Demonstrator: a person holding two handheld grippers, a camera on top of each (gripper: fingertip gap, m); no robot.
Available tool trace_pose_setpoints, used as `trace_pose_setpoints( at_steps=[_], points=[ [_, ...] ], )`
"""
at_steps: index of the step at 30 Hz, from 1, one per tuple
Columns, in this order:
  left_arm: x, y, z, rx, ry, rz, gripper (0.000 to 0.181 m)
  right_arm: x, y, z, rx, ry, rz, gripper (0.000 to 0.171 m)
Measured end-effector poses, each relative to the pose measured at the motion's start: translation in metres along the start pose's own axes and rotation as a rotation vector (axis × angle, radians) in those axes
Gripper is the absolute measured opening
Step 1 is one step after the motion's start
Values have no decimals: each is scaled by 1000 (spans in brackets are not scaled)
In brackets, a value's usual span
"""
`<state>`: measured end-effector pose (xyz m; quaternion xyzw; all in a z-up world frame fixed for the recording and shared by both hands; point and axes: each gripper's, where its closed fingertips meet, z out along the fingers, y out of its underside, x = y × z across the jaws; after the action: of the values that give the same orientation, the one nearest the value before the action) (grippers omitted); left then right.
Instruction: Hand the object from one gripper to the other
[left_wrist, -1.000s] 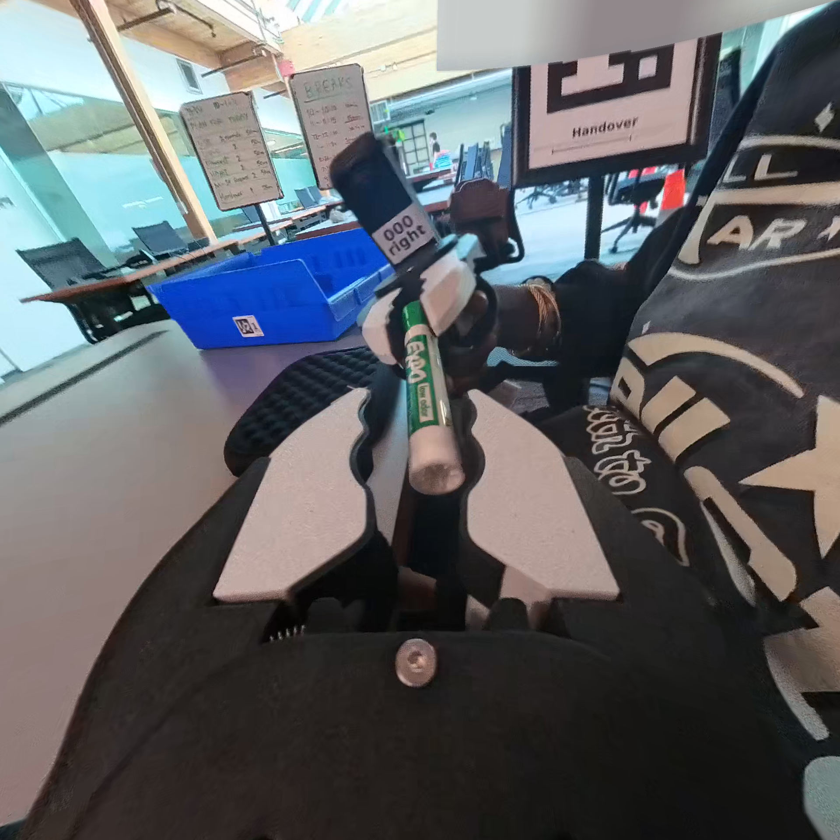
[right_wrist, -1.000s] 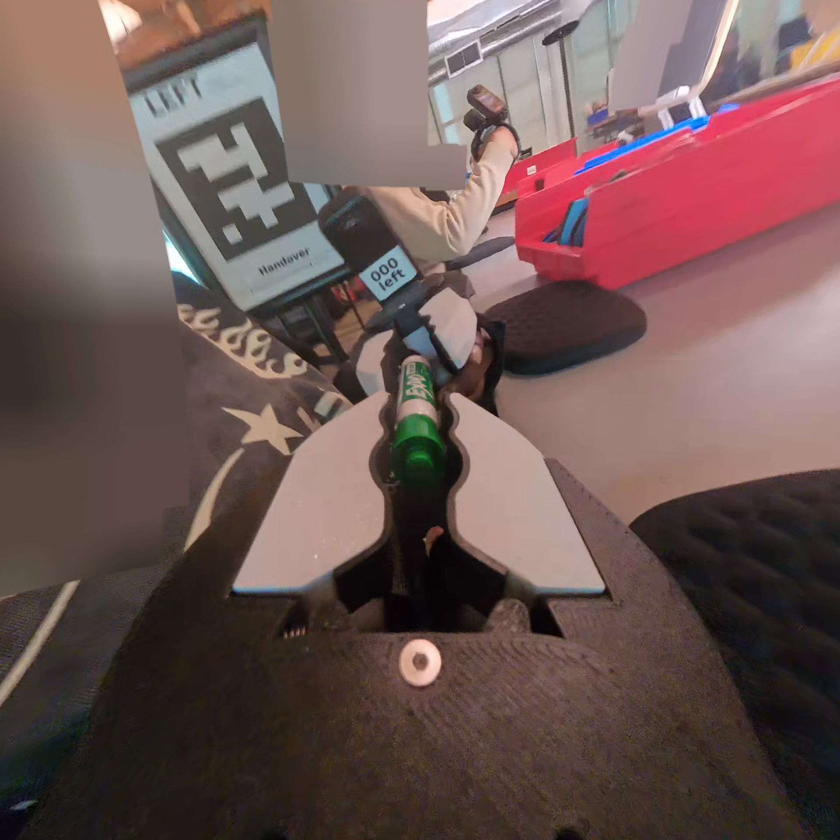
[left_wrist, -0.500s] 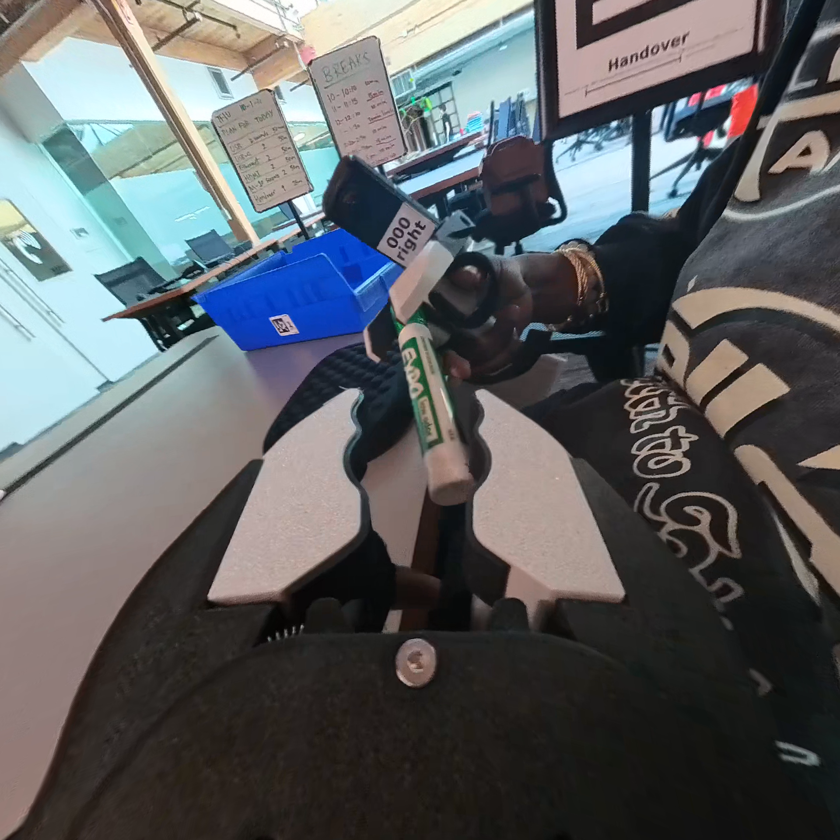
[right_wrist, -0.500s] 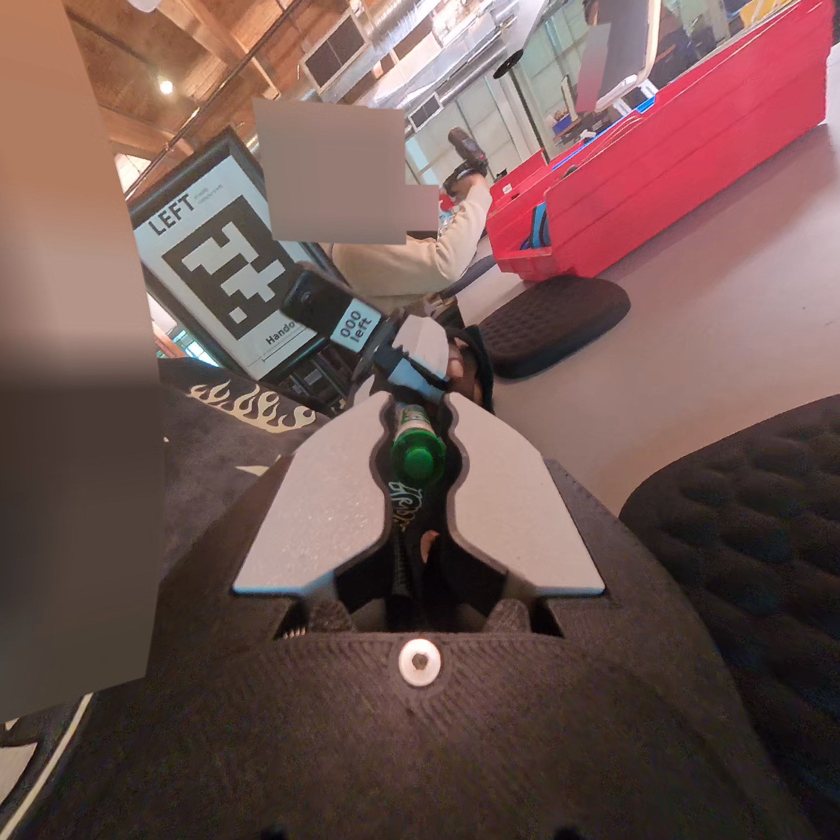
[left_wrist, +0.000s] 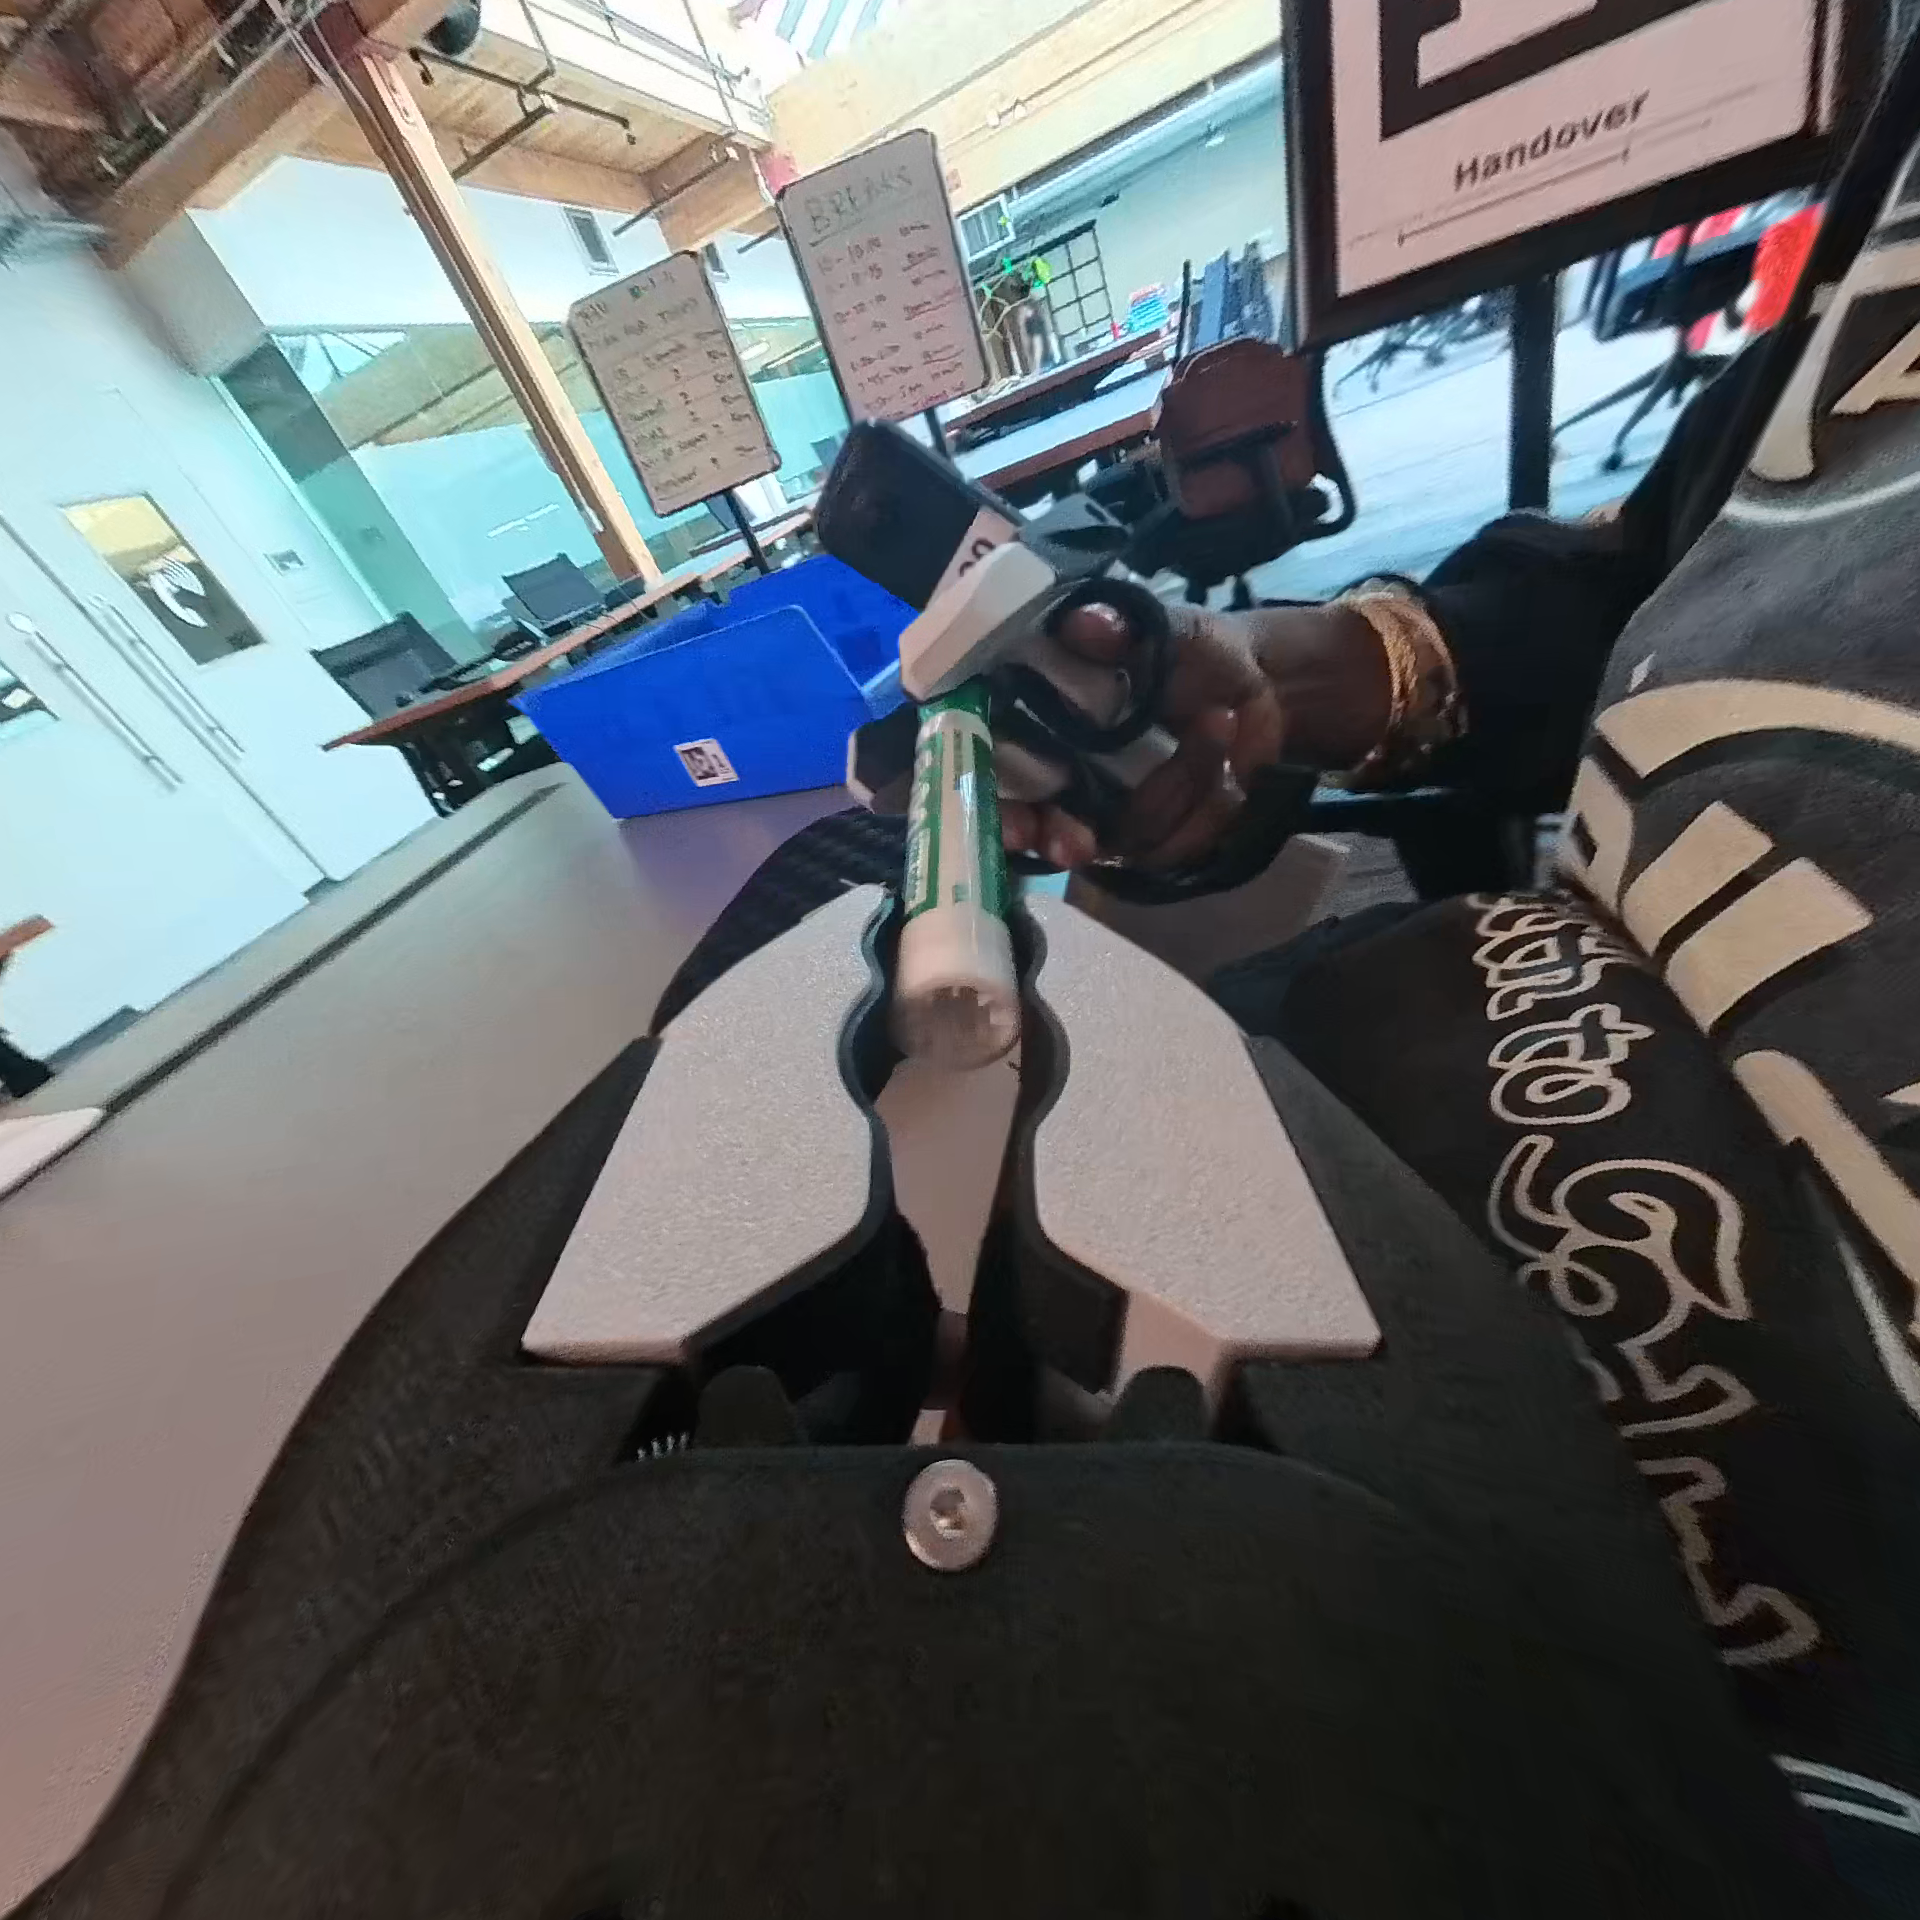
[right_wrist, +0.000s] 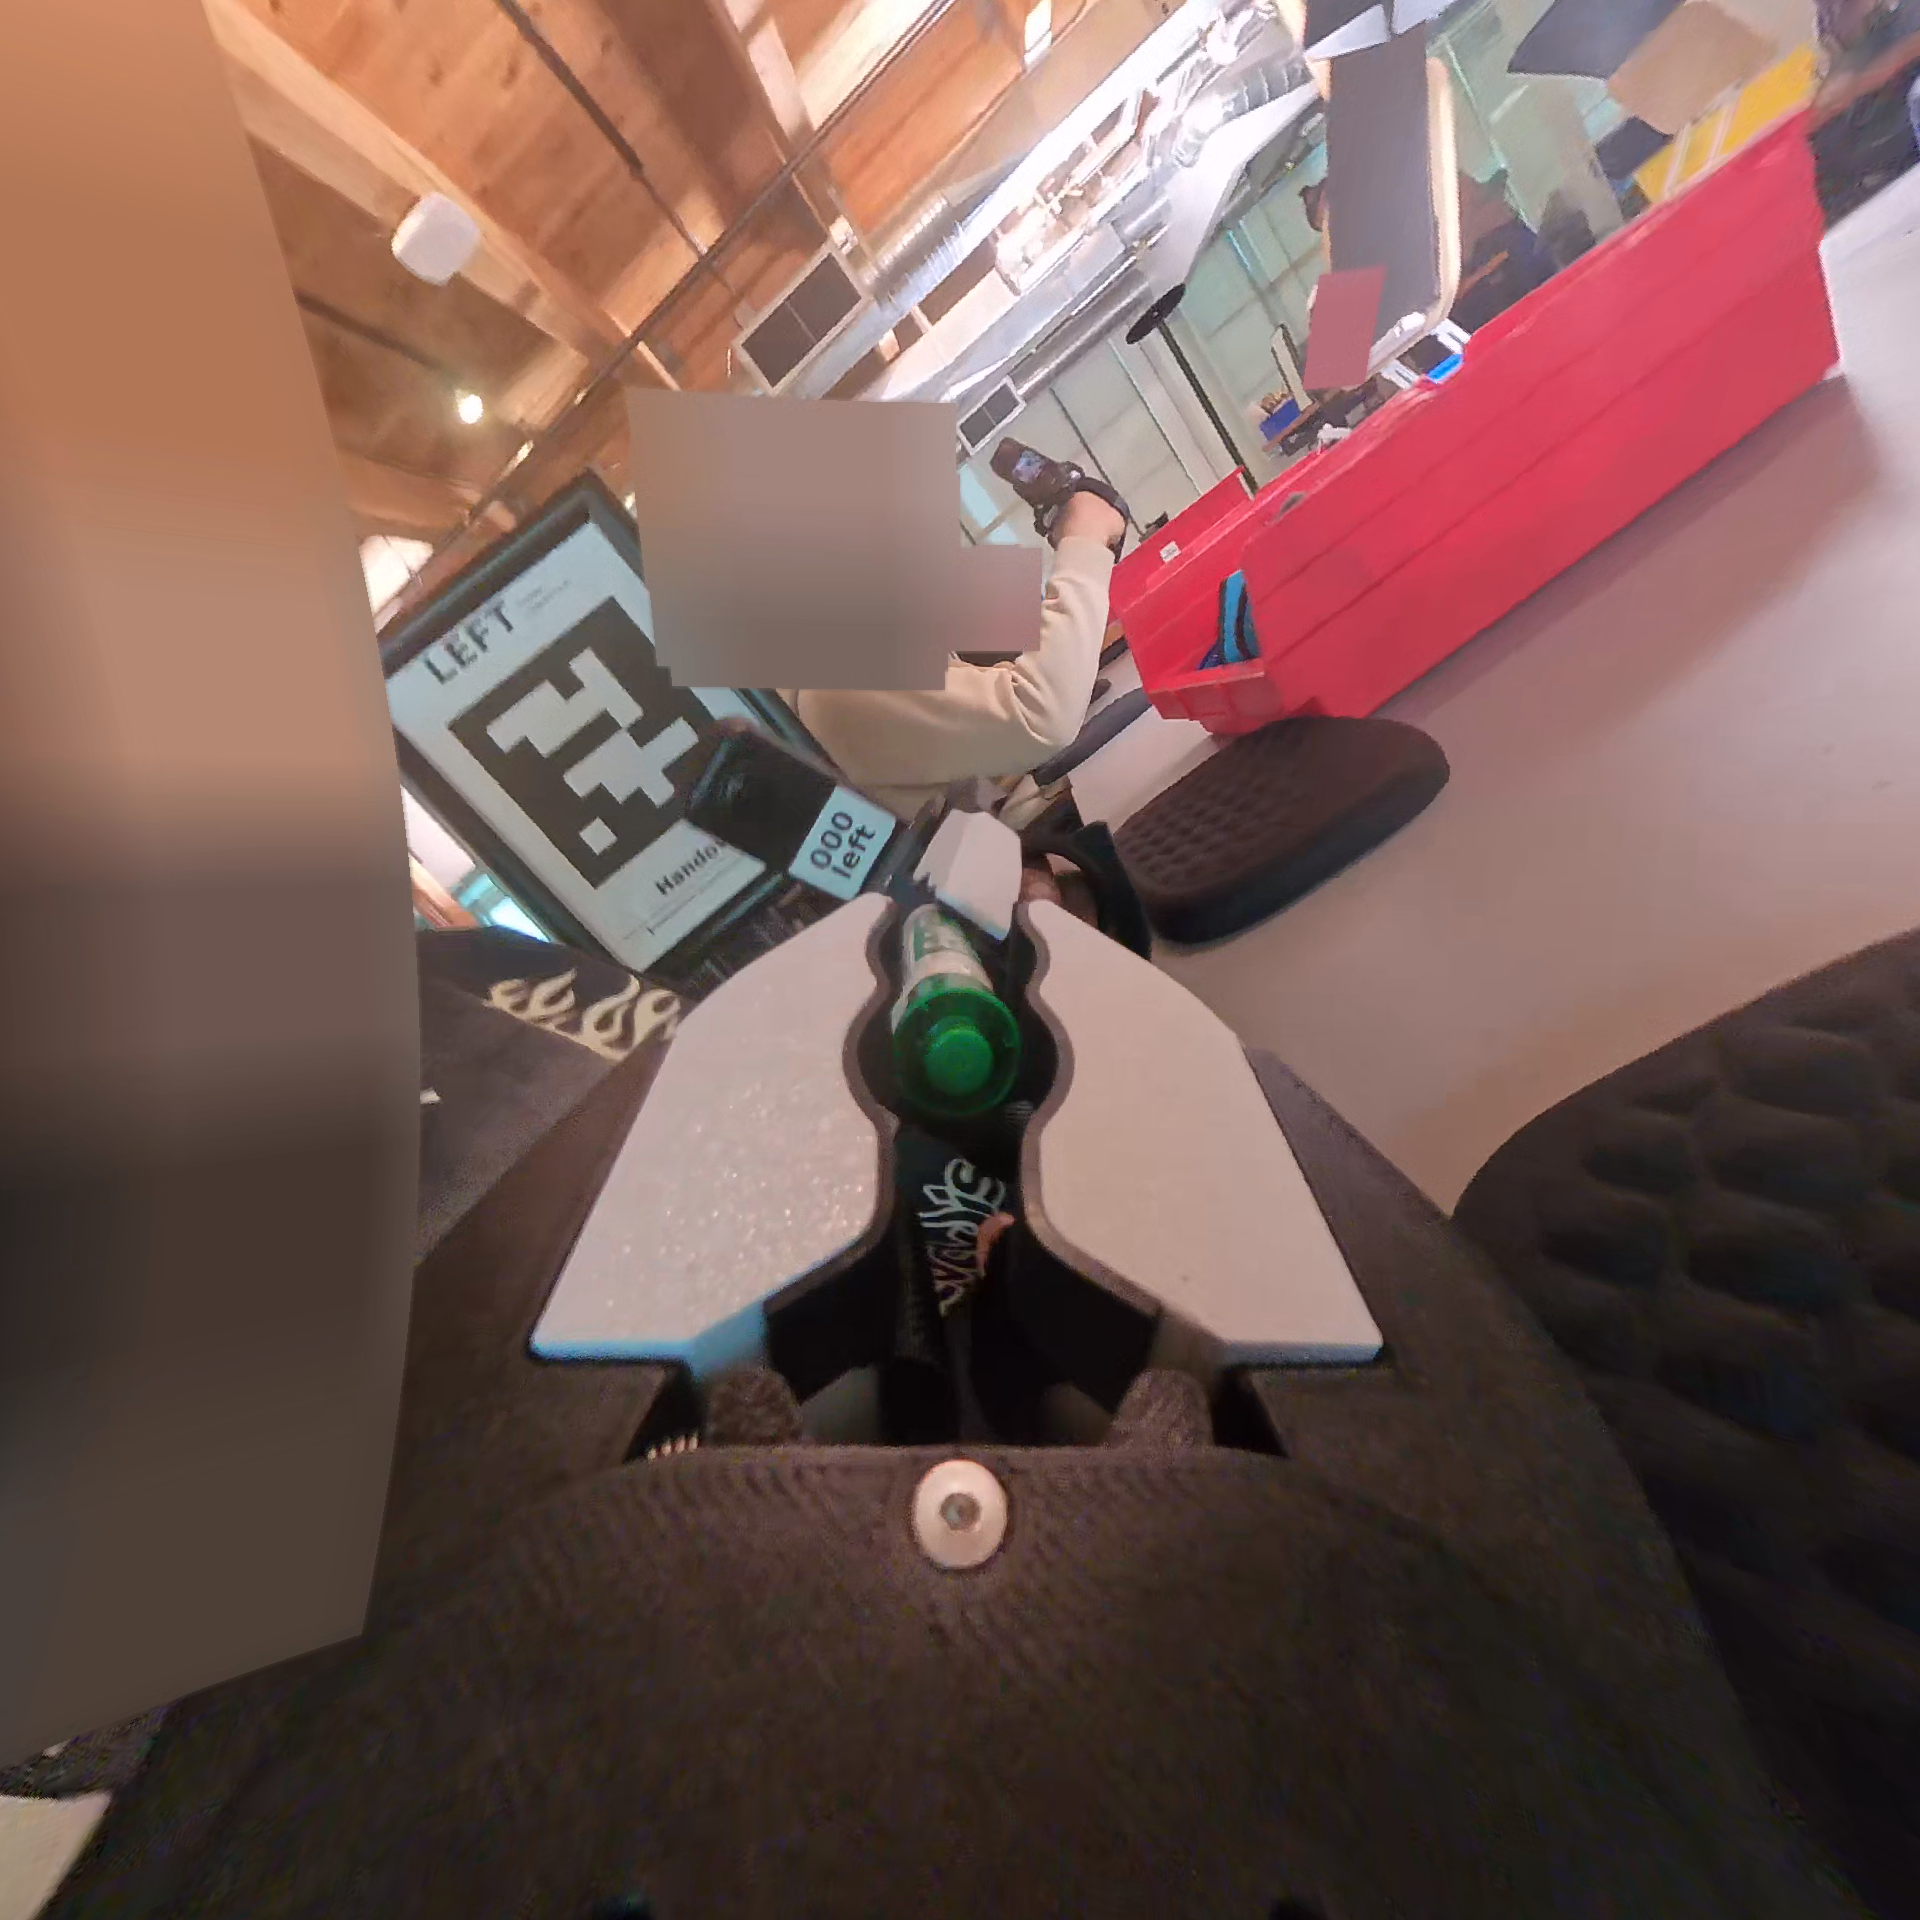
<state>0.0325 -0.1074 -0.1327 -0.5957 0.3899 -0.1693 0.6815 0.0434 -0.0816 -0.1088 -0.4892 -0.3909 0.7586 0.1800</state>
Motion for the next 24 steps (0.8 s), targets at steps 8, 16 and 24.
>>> trace_pose_setpoints(
  at_steps=[8, 16, 24],
  points=[
    [14, -11, -9, 73, 266, -461, 20, -14, 20, -7, -211, 96, -886, 50],
    [22, -5, -7, 33, 321, -520, 20, -24, 30, -8, -257, 35, -968, 19],
    [12, -14, -6, 125, 151, -204, 36, -24, 24, -3, -169, -6, -721, 18]
  ],
)
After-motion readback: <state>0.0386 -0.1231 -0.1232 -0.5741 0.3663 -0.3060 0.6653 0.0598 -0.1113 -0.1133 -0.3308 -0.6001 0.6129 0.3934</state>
